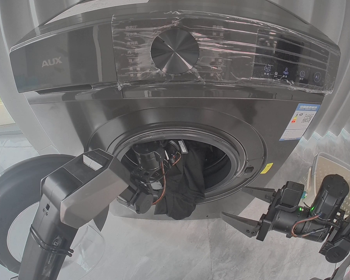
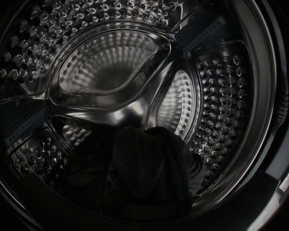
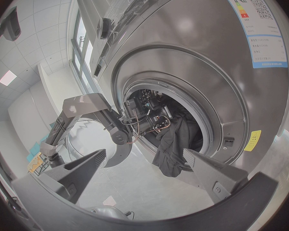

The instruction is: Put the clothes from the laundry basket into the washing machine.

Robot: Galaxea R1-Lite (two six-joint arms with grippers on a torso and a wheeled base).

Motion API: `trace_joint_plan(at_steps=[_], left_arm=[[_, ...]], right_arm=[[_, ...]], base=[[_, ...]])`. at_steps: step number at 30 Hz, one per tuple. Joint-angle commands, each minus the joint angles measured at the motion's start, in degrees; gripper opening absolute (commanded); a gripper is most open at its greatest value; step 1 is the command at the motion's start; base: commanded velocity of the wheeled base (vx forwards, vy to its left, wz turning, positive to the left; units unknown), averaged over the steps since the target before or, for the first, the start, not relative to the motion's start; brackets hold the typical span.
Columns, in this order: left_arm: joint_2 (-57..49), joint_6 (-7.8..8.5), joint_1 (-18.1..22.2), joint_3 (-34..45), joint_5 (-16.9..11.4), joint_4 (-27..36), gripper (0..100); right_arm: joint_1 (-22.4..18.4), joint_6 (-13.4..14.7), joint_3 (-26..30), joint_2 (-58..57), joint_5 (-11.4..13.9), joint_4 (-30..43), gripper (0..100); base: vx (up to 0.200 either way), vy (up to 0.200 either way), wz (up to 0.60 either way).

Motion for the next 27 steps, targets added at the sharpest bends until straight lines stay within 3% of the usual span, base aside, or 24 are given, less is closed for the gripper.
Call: trace_joint_plan(at_steps=[1, 2, 3, 14, 19, 22, 24, 27], left_arm=[[1.33, 0.06, 0.41, -2.43, 0.13, 0.23, 0], [1.33, 0.06, 0.67, -2.61, 0.13, 0.23, 0], [1.33, 0.15, 0.93, -2.69, 0.13, 0.23, 100], [1.15, 0.32, 0.76, -1.11, 0.13, -0.38, 100], [-0.96, 1.02, -0.65, 6.45, 0.04, 1.29, 100], [-2.1, 3.4, -0.39, 13.74, -0.58, 4.89, 100], [-2.28, 5.86, 0.05, 16.2, -0.58, 7.0, 100], [-2.28, 6.65, 0.14, 16.11, -0.58, 7.0, 100]], right_arm=[[0.01, -0.01, -0.03, 0.14, 0.02, -0.03, 100], [0.01, -0.01, -0.03, 0.14, 0.02, -0.03, 100], [0.01, -0.01, -0.03, 0.14, 0.02, -0.03, 100], [0.1, -0.01, -0.03, 0.23, 0.02, -0.03, 100], [0.1, -0.01, -0.03, 0.32, 0.02, -0.03, 100], [0.1, -0.01, -0.03, 0.32, 0.1, -0.03, 100], [0.1, -0.01, -0.12, 0.32, 0.1, -0.03, 100], [0.1, -0.01, -0.12, 0.32, 0.1, -0.03, 100]], base=[[0.0, 0.0, 0.0], [0.0, 0.0, 0.0], [0.0, 0.0, 0.0], [0.0, 0.0, 0.0], [0.0, 0.0, 0.0], [0.0, 0.0, 0.0], [0.0, 0.0, 0.0], [0.0, 0.0, 0.0]])
